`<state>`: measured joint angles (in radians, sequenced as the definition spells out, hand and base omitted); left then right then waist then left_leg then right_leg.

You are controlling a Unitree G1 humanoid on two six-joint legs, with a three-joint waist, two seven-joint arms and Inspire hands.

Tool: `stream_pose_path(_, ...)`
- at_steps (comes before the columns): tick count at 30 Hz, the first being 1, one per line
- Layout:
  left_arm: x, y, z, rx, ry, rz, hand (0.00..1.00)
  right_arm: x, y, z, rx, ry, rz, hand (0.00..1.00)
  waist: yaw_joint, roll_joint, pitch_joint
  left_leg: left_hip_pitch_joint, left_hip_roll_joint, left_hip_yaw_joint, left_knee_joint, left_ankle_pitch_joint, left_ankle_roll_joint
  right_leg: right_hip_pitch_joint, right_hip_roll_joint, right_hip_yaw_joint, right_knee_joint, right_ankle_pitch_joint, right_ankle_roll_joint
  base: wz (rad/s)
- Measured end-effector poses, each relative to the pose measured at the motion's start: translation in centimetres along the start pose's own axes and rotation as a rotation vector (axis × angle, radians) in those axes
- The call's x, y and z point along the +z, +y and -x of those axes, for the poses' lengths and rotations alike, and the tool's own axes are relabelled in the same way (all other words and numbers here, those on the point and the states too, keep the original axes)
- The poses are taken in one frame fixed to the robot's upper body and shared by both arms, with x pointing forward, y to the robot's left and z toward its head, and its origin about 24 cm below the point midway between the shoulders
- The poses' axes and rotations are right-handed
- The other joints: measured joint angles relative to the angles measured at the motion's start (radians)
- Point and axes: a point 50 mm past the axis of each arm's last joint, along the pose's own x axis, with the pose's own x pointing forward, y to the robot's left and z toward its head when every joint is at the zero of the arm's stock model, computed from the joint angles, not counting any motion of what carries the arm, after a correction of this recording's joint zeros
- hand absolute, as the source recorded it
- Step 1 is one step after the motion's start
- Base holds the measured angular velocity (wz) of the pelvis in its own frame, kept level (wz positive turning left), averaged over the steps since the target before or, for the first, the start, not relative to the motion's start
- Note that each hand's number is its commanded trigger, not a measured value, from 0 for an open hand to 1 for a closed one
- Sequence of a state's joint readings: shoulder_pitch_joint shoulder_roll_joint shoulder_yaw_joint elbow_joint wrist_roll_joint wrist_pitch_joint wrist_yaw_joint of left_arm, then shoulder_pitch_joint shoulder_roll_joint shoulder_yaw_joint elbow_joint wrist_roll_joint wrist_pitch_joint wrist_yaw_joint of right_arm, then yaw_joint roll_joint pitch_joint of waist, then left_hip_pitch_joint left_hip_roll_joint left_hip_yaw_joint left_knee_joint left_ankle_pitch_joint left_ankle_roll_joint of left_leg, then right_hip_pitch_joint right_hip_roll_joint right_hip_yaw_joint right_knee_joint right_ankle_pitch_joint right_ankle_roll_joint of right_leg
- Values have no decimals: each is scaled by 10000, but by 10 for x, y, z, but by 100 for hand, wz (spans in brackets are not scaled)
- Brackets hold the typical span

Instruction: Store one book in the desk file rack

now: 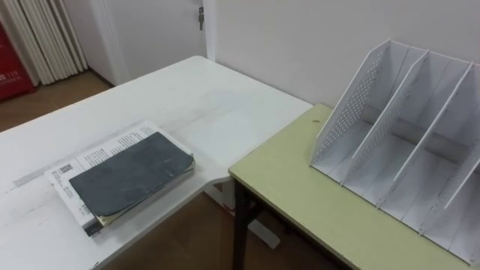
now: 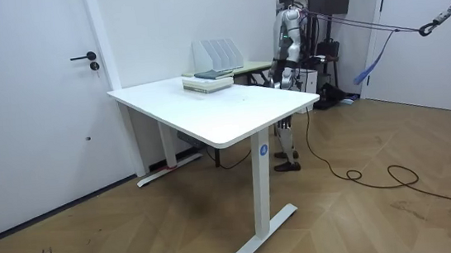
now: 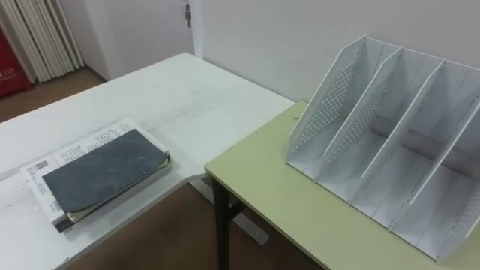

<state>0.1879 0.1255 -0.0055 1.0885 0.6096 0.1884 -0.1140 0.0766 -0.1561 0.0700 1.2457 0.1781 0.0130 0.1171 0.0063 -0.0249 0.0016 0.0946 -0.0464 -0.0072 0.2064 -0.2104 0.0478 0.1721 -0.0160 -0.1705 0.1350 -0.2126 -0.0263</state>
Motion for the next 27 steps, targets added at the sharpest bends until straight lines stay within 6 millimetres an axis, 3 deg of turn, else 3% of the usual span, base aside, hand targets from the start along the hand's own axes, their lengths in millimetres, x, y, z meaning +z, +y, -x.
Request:
stream_pose_path(11,43,29,8,2173,-1925,-1114,0,3,2,-1,57,-231,250,0,-120,-97,30,-44,-18,5,-12,2,0,8,-2,-69,6,4,-1,2)
stream_pose_path(15,72,39,19,3116,-3268,-1593,0,10,3,-1,148,-406,443,0,-382,-166,72,-227,-23,22,-1,19,7,-149,6,-173,27,10,3,8)
stream_pose_path(19,106,44,36,4006,-4779,-2806,0,12,4,-1,150,-576,557,0,-437,-101,48,-277,-21,67,-28,18,8,-183,20,-111,-7,10,5,-3)
stream_pose_path(20,113,45,41,4251,-5137,-3053,0,13,3,-1,159,-689,688,0,-469,-23,-3,-306,-25,94,-27,18,8,-172,26,-88,-6,10,5,-6)
stream_pose_path(27,147,38,65,5245,-6682,-5002,0,19,4,-2,190,-854,831,0,-786,62,19,-282,-32,96,-72,20,7,-164,27,-91,-7,11,4,0)
